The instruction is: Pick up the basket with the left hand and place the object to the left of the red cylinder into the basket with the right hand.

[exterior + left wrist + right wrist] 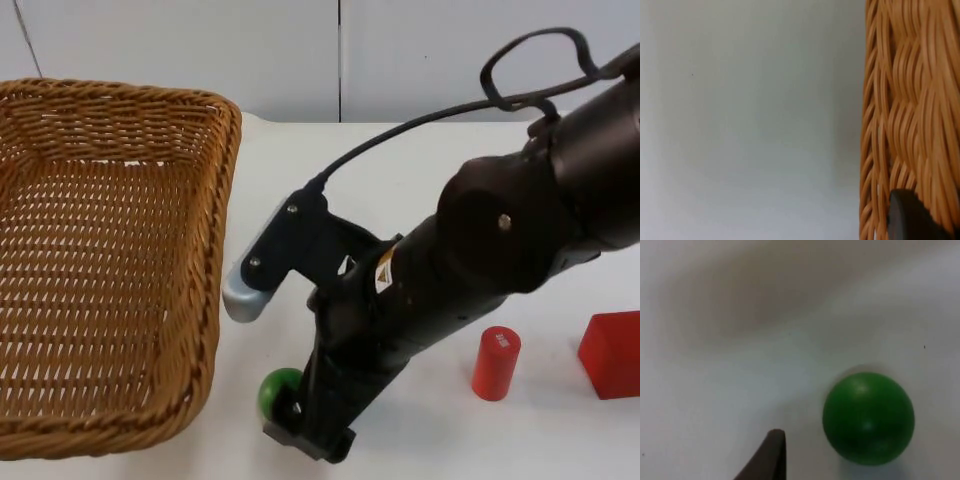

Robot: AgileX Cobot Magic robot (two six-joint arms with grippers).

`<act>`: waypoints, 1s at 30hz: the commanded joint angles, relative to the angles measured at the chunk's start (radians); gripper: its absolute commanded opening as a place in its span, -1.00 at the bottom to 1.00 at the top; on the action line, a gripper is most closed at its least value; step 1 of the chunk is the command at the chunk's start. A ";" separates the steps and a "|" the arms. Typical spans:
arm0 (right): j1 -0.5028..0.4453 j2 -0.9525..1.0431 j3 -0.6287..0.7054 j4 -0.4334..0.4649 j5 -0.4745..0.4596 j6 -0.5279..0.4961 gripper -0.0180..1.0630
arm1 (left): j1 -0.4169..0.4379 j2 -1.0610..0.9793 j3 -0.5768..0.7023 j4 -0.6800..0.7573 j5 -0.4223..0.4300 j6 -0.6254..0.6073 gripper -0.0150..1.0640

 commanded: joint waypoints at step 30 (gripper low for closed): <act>0.005 0.038 -0.003 0.028 -0.070 -0.012 0.70 | 0.003 -0.012 0.000 0.014 0.006 0.004 -0.98</act>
